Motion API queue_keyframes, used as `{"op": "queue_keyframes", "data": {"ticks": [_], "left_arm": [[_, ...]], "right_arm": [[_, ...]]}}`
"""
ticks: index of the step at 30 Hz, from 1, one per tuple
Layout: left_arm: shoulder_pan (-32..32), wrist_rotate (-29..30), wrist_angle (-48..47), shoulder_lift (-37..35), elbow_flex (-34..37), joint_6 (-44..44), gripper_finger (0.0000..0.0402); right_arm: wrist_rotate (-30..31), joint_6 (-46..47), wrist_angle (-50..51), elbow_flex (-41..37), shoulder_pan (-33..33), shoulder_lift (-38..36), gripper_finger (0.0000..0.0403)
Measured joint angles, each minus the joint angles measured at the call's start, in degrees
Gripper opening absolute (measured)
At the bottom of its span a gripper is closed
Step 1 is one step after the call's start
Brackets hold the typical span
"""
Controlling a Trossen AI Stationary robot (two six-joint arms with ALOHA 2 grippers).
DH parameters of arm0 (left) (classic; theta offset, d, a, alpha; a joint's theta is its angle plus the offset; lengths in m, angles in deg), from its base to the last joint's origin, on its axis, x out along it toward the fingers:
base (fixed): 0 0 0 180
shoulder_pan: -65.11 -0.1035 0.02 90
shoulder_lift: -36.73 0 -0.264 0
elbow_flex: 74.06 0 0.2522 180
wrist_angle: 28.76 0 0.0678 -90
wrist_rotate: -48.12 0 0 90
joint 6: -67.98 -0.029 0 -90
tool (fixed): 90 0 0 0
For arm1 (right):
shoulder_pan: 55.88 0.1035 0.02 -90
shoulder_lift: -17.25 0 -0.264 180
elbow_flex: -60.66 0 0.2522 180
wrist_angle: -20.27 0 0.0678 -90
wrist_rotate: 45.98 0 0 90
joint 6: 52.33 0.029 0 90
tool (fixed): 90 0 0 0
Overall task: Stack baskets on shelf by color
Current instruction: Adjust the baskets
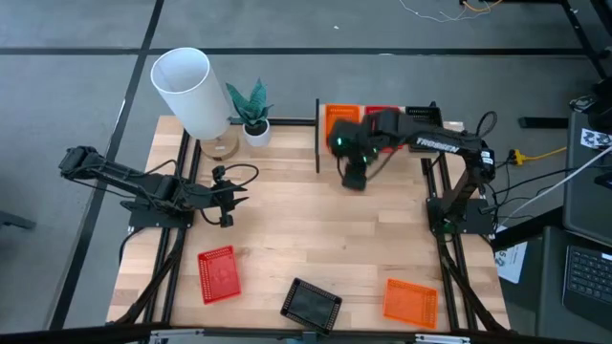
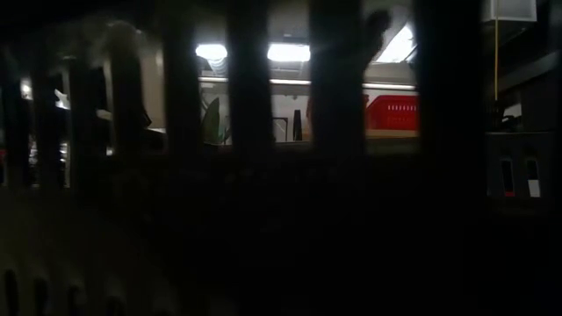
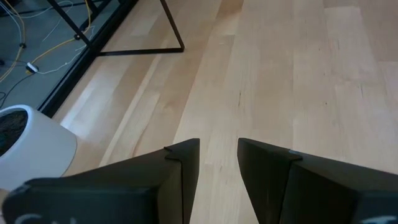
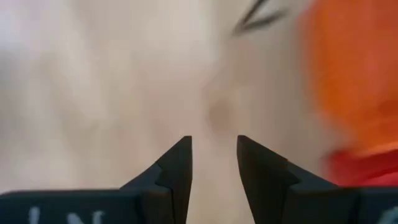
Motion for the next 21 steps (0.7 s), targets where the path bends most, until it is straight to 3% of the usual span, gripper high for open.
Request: {"op": "queue_keyframes", "data": {"ticks": [3,10,13,17,21], "left_arm": [[0.0,0.0,0.0,0.0,0.0,0.0,0.0102],[0.0,0.0,0.0,0.0,0.0,0.0,0.0102],[0.0,0.0,0.0,0.0,0.0,0.0,0.0102],[0.0,0.0,0.0,0.0,0.0,0.0,0.0102],[0.0,0.0,0.0,0.0,0.0,0.1,0.0102]], "right_arm": [[-3.9,3.7,5.8,-2.2,5.9,0.0,0.0126],[-4.5,16.8,5.1,-14.7,22.1,-0.1,0.0126],[-9.6,25.2,4.7,-20.6,29.3,-0.1,0.0126],[-18.4,39.8,-1.3,-25.9,38.7,-0.1,0.0126],[-21.7,55.7,-13.7,-28.6,47.4,-0.1,0.0126]]}}
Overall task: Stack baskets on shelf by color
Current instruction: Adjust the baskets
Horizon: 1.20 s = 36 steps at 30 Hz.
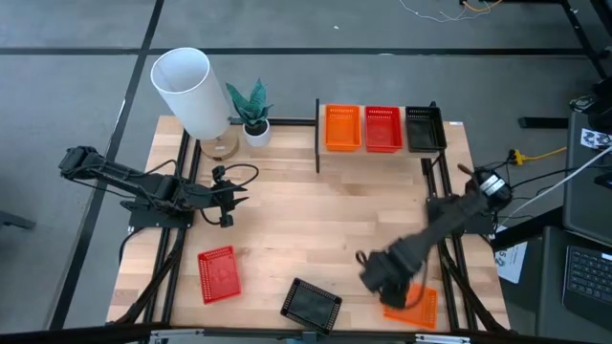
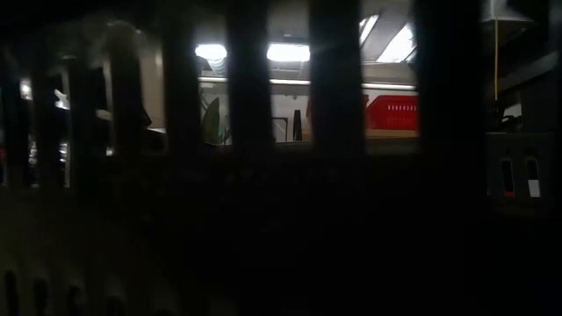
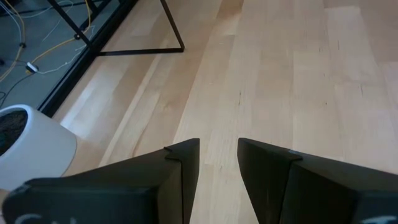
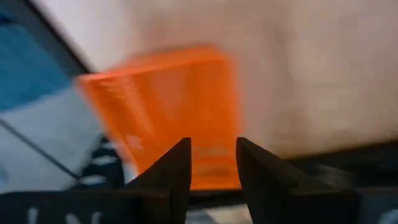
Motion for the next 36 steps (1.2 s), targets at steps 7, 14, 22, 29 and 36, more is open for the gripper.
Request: {"op": "queue_keyframes", "data": {"ticks": [7,14,22,29,36], "left_arm": [[0.0,0.1,0.1,0.0,0.0,0.2,0.0102],[0.0,0.5,0.3,0.0,0.0,0.4,0.0102],[0.0,1.6,0.3,0.0,0.0,0.3,0.0102],[0.0,1.7,0.2,0.0,0.0,0.2,0.0102],[0.0,1.8,0.2,0.0,0.0,0.2,0.0102]], "right_arm": [[8.8,15.7,-17.7,-3.5,10.4,0.0,0.0126],[8.1,21.5,-20.7,-11.3,12.8,0.0,0.0126],[10.2,18.3,-22.9,-18.6,10.0,0.0,0.0126],[23.3,5.6,-22.9,-20.8,2.8,0.0,0.0126],[38.5,-10.5,-23.4,-21.2,-7.5,0.0,0.0126]]}}
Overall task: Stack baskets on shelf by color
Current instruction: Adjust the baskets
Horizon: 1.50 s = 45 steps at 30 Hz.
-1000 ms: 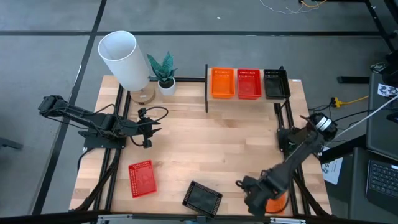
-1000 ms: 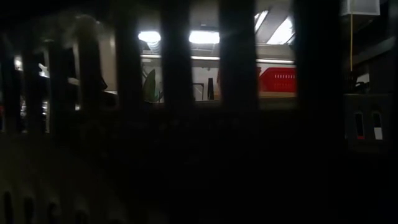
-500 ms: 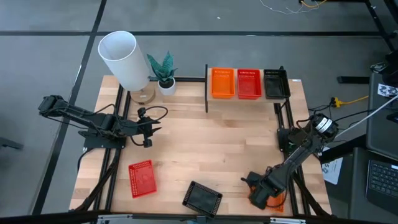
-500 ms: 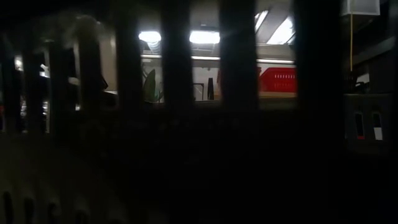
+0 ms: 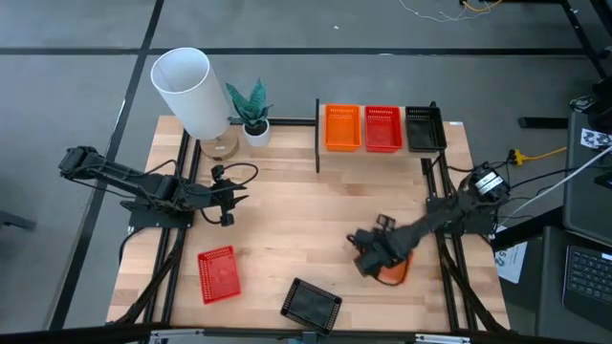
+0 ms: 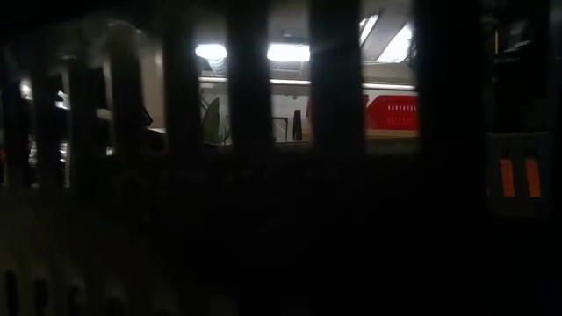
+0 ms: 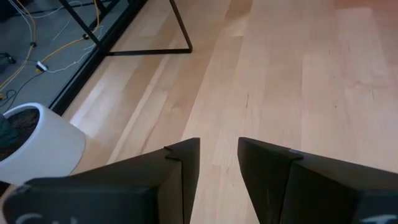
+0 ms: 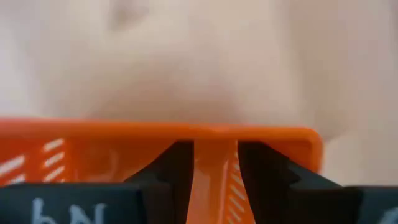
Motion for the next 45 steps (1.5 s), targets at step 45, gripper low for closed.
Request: {"op": "queue_keyframes", "data": {"ticks": [45], "left_arm": [[0.0,3.0,-0.5,0.0,0.0,0.0,0.0102]], "right_arm": [[-8.5,27.7,20.6,0.0,11.8,-13.5,0.0126]]}}
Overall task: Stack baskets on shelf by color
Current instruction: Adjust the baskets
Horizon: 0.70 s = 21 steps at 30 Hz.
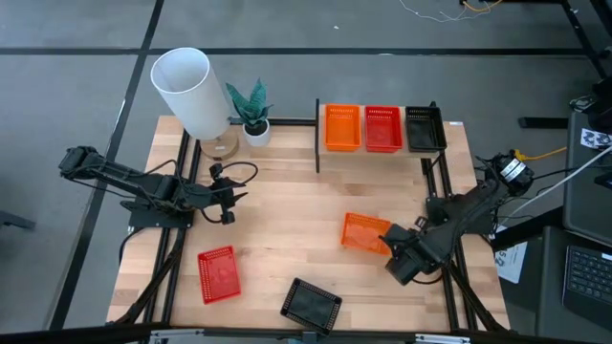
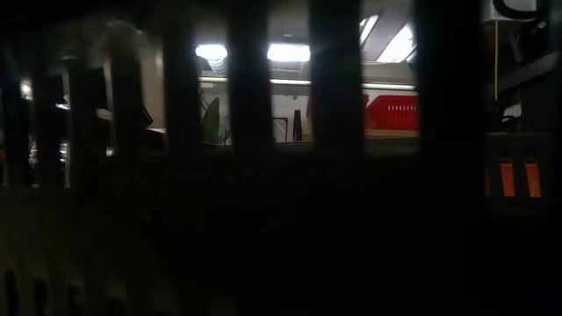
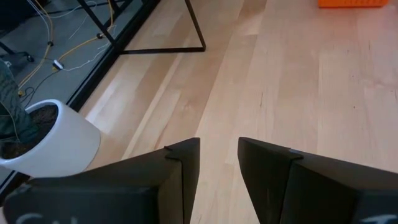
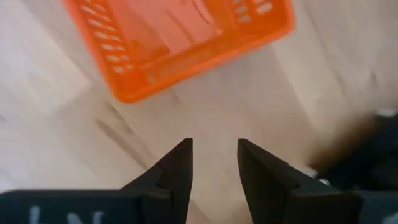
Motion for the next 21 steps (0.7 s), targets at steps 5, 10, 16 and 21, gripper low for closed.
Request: {"op": "queue_keyframes", "data": {"ticks": [5,10,16,21], "left_arm": [[0.0,0.0,0.0,0.0,0.0,0.0,0.0102],[0.0,0.0,0.0,0.0,0.0,0.0,0.0102],[0.0,0.0,0.0,0.0,0.0,0.0,0.0102],[0.0,0.0,0.0,0.0,0.0,0.0,0.0102]], "right_arm": [[6.0,-0.4,-1.1,0.0,-0.7,2.1,0.0126],[3.7,-3.2,0.2,0.0,-2.6,4.3,0.0126],[8.4,-4.7,-1.9,0.0,-5.3,6.2,0.0126],[21.7,-11.2,-11.5,0.0,-8.7,6.7,0.0126]]}}
